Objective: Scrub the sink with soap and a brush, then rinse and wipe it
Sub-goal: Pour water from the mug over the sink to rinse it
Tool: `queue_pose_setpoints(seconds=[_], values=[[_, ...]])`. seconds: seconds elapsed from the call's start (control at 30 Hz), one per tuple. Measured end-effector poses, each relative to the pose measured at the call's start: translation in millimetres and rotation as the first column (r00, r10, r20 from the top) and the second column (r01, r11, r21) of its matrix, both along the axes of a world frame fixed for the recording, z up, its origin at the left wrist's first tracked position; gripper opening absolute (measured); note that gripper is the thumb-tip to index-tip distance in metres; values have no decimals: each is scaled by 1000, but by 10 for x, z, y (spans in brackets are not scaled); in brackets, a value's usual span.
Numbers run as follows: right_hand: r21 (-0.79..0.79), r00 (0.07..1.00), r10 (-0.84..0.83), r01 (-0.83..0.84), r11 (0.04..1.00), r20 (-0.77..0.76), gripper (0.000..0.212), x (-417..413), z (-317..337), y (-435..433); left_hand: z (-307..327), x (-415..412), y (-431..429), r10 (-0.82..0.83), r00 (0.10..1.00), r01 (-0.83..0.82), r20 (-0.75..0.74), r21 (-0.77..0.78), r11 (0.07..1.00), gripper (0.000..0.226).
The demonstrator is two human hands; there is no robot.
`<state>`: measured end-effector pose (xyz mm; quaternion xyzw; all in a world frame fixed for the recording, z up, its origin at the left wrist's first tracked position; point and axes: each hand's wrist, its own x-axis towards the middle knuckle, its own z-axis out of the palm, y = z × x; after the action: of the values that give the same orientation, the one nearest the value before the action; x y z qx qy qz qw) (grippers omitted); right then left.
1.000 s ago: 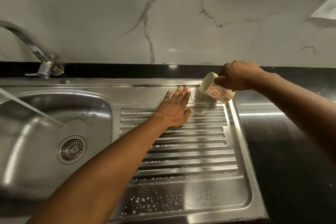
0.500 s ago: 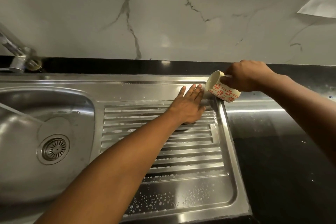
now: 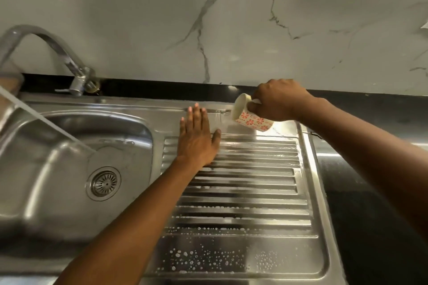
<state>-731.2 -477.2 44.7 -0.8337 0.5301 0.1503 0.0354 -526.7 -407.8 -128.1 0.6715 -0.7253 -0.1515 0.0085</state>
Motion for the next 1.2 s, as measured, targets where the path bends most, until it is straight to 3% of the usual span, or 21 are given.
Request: queue_pose_setpoints(seconds=[0.13, 0.27, 0.5, 0.7, 0.93, 1.2], values=[[-32, 996, 91, -91, 995, 7, 45, 470, -25, -8, -57, 195, 7, 115, 993, -117, 27, 87, 989, 87], [-37, 991, 130, -129, 991, 29, 46, 724, -62, -17, -40, 212, 27, 127, 992, -124, -14, 130, 984, 87], [68, 997, 6, -11, 998, 73, 45, 360, -49, 44, -4, -16, 78, -150, 988, 154, -38, 113, 982, 82], [127, 992, -125, 127, 984, -25, 41, -306, 87, 195, 33, -162, 206, -359, 932, 362, -52, 85, 928, 75], [48, 972, -180, 189, 981, -154, 44, -810, 108, 272, 26, -310, 142, -334, 941, 337, -62, 56, 940, 75], [129, 942, -320, 331, 935, -97, 41, -1087, 155, 324, 82, -1148, -100, -483, 869, 494, -109, 111, 862, 73]])
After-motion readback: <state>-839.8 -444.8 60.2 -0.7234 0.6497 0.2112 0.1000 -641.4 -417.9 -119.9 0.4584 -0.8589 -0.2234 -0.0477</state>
